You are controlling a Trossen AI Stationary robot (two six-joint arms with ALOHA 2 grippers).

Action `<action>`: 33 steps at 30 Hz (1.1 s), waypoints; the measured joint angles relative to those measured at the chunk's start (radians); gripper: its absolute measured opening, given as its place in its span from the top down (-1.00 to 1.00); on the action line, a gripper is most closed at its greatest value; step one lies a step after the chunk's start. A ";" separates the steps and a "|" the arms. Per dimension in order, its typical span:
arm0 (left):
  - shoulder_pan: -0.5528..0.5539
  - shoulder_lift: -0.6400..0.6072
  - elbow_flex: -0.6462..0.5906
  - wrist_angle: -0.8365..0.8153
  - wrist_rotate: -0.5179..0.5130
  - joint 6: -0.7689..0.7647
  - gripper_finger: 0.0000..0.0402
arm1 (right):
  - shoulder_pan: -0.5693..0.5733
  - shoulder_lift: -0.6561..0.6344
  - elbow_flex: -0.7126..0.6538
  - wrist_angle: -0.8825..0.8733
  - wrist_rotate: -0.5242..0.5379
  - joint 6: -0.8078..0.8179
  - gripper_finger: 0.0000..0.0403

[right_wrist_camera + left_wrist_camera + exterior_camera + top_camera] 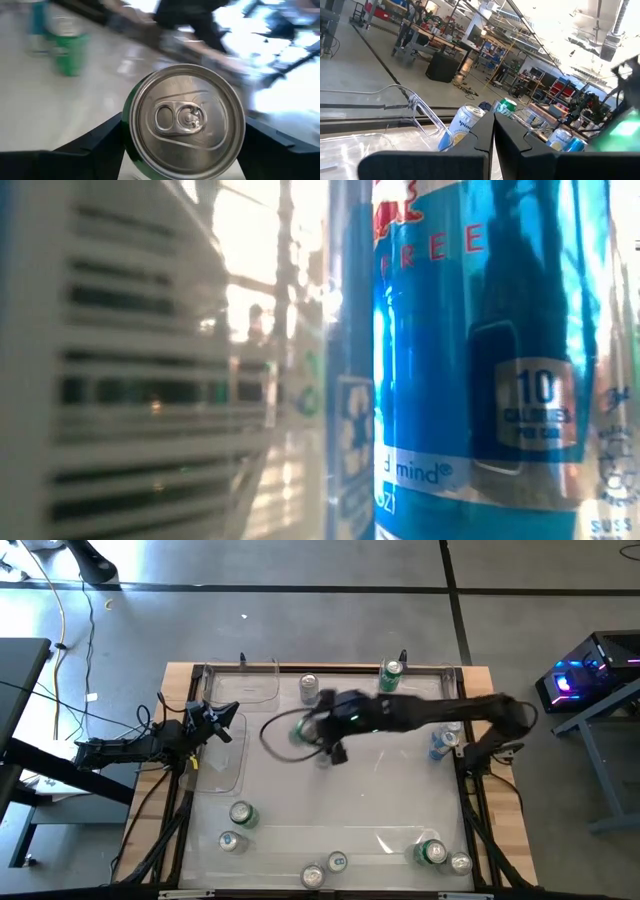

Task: Sort soda cans
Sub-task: Put the center green soda can into the top right transparent bin

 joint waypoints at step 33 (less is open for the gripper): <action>0.000 0.000 0.000 0.001 0.000 0.000 0.95 | -0.690 -0.365 -0.603 -0.125 0.048 0.447 -0.46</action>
